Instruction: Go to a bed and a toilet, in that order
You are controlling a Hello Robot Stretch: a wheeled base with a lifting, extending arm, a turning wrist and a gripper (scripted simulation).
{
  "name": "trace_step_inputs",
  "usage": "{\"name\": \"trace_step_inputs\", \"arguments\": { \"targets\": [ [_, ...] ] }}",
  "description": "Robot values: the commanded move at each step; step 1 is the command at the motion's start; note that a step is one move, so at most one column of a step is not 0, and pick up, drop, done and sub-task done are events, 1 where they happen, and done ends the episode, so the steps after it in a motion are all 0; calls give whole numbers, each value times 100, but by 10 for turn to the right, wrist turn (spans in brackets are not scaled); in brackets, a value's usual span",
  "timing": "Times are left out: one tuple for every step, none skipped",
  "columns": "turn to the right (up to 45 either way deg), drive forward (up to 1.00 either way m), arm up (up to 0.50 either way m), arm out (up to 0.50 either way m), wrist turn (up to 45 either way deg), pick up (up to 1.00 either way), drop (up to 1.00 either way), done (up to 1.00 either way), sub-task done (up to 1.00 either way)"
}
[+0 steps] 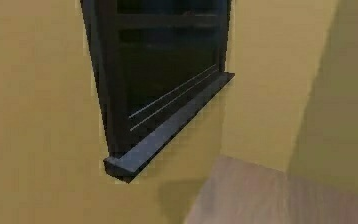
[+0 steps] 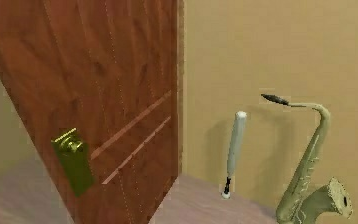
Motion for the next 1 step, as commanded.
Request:
{"name": "trace_step_inputs", "arguments": {
  "targets": [
    [0, 25, 0, 0, 0, 0, 0, 0, 0]
  ]
}}
